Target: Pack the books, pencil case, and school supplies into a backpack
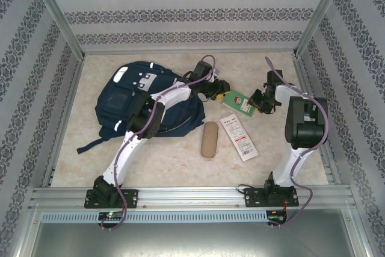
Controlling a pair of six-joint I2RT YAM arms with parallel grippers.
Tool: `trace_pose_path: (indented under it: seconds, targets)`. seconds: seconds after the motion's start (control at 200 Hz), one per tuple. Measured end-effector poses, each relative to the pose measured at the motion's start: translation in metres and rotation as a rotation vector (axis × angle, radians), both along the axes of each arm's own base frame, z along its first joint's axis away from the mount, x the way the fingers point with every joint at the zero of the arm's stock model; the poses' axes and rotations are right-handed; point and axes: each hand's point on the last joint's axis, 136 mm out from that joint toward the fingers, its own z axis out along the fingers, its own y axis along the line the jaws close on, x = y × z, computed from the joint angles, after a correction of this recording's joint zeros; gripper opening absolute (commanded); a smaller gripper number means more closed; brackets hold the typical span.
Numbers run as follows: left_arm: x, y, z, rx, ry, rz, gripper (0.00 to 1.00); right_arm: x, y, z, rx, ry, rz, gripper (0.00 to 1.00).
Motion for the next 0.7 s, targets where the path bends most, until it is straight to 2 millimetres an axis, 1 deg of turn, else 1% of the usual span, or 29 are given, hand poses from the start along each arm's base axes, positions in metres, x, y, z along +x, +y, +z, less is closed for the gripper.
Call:
trace_pose_path:
  seconds: [0.105, 0.265, 0.325, 0.49, 0.574, 0.699]
  targets:
    - [0.003, -0.002, 0.014, -0.058, -0.014, -0.001, 0.44, 0.000, -0.001, 0.000, -0.003, 0.000, -0.003, 0.28]
    - [0.006, -0.007, 0.027, -0.163, -0.021, 0.015, 0.44, 0.001, -0.001, 0.001, -0.004, -0.001, -0.007, 0.29]
    - [0.007, -0.007, 0.027, -0.188, -0.022, 0.025, 0.46, 0.001, -0.001, 0.001, -0.006, -0.001, -0.008, 0.29]
    - [0.006, -0.002, 0.020, -0.191, -0.033, 0.049, 0.47, 0.001, -0.001, 0.001, -0.006, -0.002, -0.008, 0.29]
    - [0.007, -0.001, 0.019, -0.210, -0.036, 0.069, 0.48, 0.001, -0.001, 0.001, -0.006, -0.002, -0.008, 0.29]
    - [0.011, -0.001, 0.021, -0.250, 0.003, 0.127, 0.47, 0.002, -0.001, 0.001, -0.004, -0.002, -0.011, 0.30]
